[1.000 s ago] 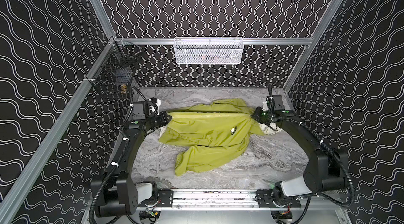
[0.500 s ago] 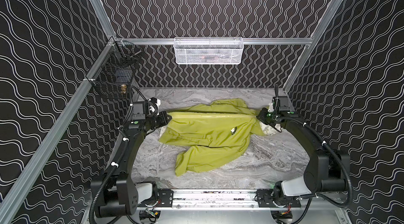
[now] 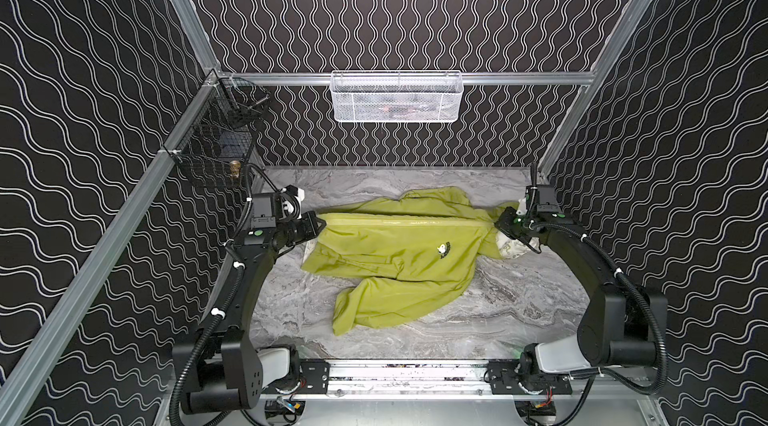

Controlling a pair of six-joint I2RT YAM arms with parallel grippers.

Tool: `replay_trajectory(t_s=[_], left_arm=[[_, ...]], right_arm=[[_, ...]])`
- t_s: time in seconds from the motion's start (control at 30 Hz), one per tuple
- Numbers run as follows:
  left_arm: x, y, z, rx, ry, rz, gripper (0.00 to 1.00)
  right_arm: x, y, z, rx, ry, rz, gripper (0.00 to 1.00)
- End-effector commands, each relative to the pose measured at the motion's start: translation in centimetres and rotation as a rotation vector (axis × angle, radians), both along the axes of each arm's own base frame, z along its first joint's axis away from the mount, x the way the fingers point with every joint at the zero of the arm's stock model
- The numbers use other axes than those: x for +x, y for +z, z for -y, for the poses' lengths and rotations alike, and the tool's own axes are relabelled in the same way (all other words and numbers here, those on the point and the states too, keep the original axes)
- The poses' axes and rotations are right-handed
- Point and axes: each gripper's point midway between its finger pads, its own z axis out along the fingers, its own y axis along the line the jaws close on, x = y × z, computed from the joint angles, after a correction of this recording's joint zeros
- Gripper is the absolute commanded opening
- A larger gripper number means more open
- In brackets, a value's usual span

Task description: Zip up the jacket

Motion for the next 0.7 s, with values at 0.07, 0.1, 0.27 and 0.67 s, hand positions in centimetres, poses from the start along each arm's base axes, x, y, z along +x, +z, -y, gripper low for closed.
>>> replay_trajectory(t_s=[0.07, 0.1, 0.27, 0.67], left_arm=[[0.5, 0.2, -0.4, 0.02, 0.003, 0.024, 0.0], [0.5, 0.3, -0.4, 0.02, 0.002, 0.026, 0.0], [0.5, 0.3, -0.5, 0.024, 0.005, 0.025, 0.0], [1.2, 0.4, -0.6, 0.02, 0.012, 0.031, 0.0]], right_arm=[[-0.2, -0.2, 1.2, -0.043, -0.028, -0.023, 0.0], [-0.3, -0.3, 1.2, -0.046, -0.03, -0.025, 0.0], [-0.2, -0.4, 1.6, -0.057, -0.044, -0.032, 0.0], [0.4, 0.3, 1.5, -0.039, -0.04, -0.013, 0.0]])
